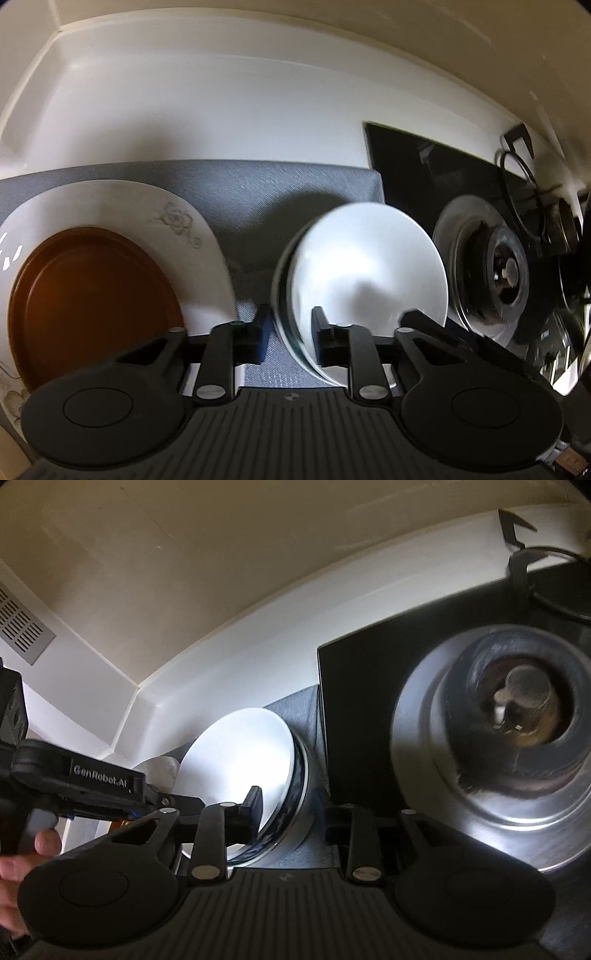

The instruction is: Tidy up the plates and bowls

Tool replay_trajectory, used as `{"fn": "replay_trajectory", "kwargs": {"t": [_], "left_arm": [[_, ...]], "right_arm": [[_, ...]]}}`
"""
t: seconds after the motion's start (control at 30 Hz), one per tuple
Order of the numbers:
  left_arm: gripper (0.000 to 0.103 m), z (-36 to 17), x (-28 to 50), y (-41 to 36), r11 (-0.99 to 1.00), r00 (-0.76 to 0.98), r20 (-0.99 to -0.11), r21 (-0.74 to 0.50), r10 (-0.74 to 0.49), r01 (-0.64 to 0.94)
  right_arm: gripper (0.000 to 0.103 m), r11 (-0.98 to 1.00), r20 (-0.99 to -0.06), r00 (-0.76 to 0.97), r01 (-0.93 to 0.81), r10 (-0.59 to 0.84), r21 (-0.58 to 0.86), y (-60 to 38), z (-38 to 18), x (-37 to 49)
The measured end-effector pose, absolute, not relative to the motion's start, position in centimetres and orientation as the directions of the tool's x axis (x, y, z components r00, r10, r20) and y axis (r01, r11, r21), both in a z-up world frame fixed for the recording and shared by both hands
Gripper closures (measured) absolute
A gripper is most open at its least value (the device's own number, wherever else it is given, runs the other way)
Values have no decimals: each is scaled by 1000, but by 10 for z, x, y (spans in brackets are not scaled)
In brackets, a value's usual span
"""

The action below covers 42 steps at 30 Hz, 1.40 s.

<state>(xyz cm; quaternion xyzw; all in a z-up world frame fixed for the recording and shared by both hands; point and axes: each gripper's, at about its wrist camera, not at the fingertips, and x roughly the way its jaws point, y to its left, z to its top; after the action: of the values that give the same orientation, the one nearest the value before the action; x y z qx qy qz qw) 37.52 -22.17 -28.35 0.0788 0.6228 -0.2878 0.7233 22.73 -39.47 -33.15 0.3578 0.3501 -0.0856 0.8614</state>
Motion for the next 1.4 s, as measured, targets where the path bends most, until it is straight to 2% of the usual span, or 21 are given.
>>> {"fn": "replay_trajectory", "kwargs": {"t": [0.2,0.47,0.53,0.83,1.13,1.4], "left_arm": [[78,-282,365,-210,781,14,-931,-297,-364,549],[76,-296,358,-225,784,52,-950,-223,-309,580],[75,-300,358,-226,784,53,-951,-220,-305,581],[80,-295,349,-220,783,60,-953,-208,-298,586],[80,-260,343,-198,796,99,-937,-224,-334,562],[80,-224,346,-159,827,139,-925,-240,-354,509]], "right_arm": [[63,752,-664,741,377,105,540,-392,-325,219],[60,776,-697,711,390,89,497,-388,-334,237],[66,777,-702,708,395,82,490,-388,-337,238],[75,741,-677,732,413,77,531,-387,-336,219],[76,711,-651,754,409,91,573,-378,-309,212],[75,751,-625,769,335,131,569,-352,-269,227]]}}
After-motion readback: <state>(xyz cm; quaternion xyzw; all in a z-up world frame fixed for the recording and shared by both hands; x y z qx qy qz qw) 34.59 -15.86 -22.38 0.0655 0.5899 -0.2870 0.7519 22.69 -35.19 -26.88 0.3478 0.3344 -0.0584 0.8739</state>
